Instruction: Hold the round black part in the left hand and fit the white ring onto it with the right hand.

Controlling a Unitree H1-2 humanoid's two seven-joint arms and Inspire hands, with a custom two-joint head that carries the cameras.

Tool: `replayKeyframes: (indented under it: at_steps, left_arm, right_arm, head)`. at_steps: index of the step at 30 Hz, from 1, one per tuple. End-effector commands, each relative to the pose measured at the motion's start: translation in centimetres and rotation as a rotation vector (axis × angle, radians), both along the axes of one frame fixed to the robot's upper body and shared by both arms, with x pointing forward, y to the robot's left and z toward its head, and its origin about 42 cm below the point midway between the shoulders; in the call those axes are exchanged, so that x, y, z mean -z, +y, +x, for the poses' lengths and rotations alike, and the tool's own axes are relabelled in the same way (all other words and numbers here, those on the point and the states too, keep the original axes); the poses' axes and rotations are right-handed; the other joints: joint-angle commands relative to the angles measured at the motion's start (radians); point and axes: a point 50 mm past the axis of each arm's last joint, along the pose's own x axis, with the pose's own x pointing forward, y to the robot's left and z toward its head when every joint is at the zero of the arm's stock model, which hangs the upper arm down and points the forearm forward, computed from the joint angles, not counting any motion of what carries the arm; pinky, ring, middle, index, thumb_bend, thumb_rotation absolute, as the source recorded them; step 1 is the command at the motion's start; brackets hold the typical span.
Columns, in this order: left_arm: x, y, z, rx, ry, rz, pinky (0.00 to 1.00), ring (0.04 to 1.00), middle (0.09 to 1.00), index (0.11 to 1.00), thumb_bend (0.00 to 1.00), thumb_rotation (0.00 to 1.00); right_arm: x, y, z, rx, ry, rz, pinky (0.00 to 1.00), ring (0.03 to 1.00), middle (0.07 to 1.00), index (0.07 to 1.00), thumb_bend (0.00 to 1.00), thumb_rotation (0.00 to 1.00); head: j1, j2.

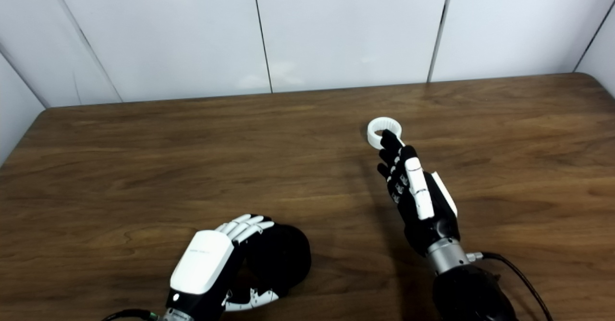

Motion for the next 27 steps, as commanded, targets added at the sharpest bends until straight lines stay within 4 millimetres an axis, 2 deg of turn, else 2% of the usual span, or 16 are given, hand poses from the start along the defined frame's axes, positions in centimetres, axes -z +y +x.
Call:
replayKeyframes:
  at_steps: [1,20,21,22,23,24,26,27]
  left_arm:
    - [0.1,0.1,0.2,-0.016,-0.001,0.004,0.75,0.861,0.84,0.757,0.69,0.38]
    - [0.3,0.1,0.2,-0.039,0.009,-0.017,0.75,0.862,0.837,0.758,0.69,0.38]
    - [0.2,0.1,0.2,-0.04,0.009,-0.018,0.75,0.863,0.837,0.758,0.69,0.38]
    - [0.2,0.0,0.2,-0.04,0.009,-0.018,0.75,0.863,0.838,0.759,0.69,0.38]
    - [0.2,0.0,0.3,-0.039,0.011,-0.017,0.75,0.864,0.838,0.759,0.69,0.38]
    - [0.2,-0.1,0.3,-0.039,0.011,-0.015,0.75,0.866,0.84,0.761,0.69,0.38]
    - [0.2,-0.1,0.3,-0.037,0.009,-0.015,0.75,0.864,0.839,0.759,0.69,0.39]
    - [0.2,-0.2,0.3,-0.036,0.009,-0.016,0.75,0.864,0.839,0.759,0.69,0.39]
  right_arm:
    - [-0.5,-0.3,-0.8,-0.014,-0.029,-0.004,0.99,0.992,0.975,0.944,0.54,0.93]
    - [-0.6,-0.5,-0.9,-0.016,-0.032,-0.013,0.98,0.995,0.978,0.95,0.54,0.94]
    - [-0.7,-0.6,-1.0,0.001,-0.04,-0.025,0.97,0.985,0.971,0.941,0.54,0.89]
    - [-0.8,-0.6,-1.0,0.014,-0.046,-0.034,0.92,0.957,0.953,0.93,0.53,0.79]
    - [-1.0,-0.8,-0.9,0.045,-0.065,-0.079,0.91,0.948,0.947,0.927,0.53,0.76]
    - [-1.4,-1.2,-0.8,0.076,-0.087,-0.126,0.84,0.914,0.921,0.909,0.53,0.66]
    - [-2.3,-2.0,-0.4,0.126,-0.134,-0.21,0.79,0.891,0.893,0.889,0.58,0.47]
    - [-3.0,-2.5,0.0,0.148,-0.159,-0.268,0.76,0.88,0.885,0.882,0.59,0.45]
  head:
    - [0.002,0.0]
    - [0.005,0.0]
    - [0.005,0.0]
    - [0.005,-0.005]
    - [0.005,-0.005]
    - [0.001,-0.004]
    - [-0.002,-0.004]
    - [-0.004,-0.006]
